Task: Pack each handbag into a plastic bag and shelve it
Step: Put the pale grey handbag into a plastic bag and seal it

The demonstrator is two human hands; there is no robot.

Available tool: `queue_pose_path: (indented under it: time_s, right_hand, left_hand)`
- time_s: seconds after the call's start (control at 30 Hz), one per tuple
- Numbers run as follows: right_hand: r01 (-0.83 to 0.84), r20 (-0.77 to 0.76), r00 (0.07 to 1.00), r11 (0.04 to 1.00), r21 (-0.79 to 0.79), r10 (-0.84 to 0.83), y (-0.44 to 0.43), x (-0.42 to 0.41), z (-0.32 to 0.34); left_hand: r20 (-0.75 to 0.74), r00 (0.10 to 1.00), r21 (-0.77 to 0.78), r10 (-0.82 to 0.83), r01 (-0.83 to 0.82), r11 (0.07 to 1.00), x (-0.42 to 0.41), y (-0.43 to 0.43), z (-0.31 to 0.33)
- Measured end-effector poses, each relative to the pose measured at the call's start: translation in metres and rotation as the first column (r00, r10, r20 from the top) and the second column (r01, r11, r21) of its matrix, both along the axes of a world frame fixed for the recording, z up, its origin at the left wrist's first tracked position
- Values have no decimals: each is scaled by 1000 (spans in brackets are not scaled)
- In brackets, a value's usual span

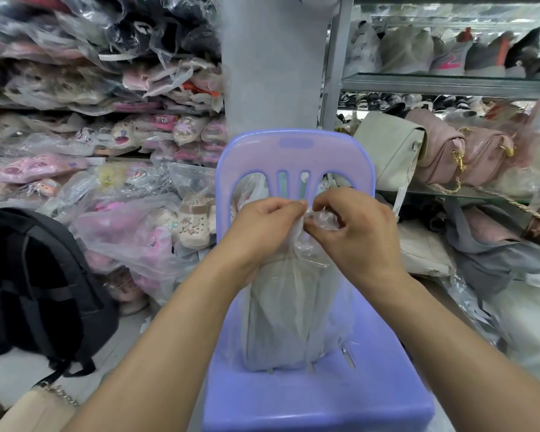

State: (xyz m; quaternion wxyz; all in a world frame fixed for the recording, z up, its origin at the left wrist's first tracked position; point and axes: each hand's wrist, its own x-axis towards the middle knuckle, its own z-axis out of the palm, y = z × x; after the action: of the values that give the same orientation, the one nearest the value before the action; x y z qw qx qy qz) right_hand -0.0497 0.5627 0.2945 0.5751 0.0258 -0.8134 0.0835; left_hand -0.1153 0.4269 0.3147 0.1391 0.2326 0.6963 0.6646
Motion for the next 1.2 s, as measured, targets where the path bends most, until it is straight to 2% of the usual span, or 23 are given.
queue_pose_path:
  time_s: [0.1, 0.23, 0.27, 0.4, 0.47, 0.63, 0.9, 0.97, 1.03, 1.1, 1.2]
  right_hand:
    - [-77, 117, 989, 994, -77, 85, 3, 4, 0]
    - [-208, 224, 922, 892, -402, 316, 7, 12, 5]
    - [-212, 236, 907, 861, -463, 350, 8, 13, 6]
    - [-173, 285, 871, 792, -586, 401, 15, 16, -1]
    - [-128, 325, 856, 772, -622, 403, 24, 20, -8]
    - [-71, 389, 814, 739, -670, 431, 43, 30, -22]
    - [-55, 374, 826, 720, -691, 422, 53, 28, -30]
    - [-41, 382, 830, 726, -686, 407, 52, 26, -31]
    - [-20, 392, 827, 717, -697, 404, 52, 26, -31]
    - [3, 406, 822, 710, -705, 400, 50, 25, -29]
    - [30, 426, 819, 712, -702, 385, 45, 24, -23]
  left_hand:
    - [79, 997, 96, 25, -33, 995, -4, -4, -3]
    - [147, 983, 192, 112, -140, 971, -11, -3, -7]
    - [114, 981, 202, 156, -177, 963, -13, -2, -8]
    - [-188, 920, 175, 343, -312, 934, -20, -3, -8]
    - [-207, 900, 158, 384, -356, 921, -27, -6, -16]
    - [-145, 862, 112, 487, -474, 873, -32, -14, -46]
    - [-11, 829, 183, 559, -548, 816, -28, -5, -59]
    - [0, 838, 226, 546, -532, 816, -26, -3, -60]
    - [-99, 844, 232, 527, -496, 837, -24, -3, -63]
    - [-198, 845, 182, 498, -467, 865, -22, -6, -65]
    - [-191, 915, 96, 355, -343, 934, -14, -11, -63]
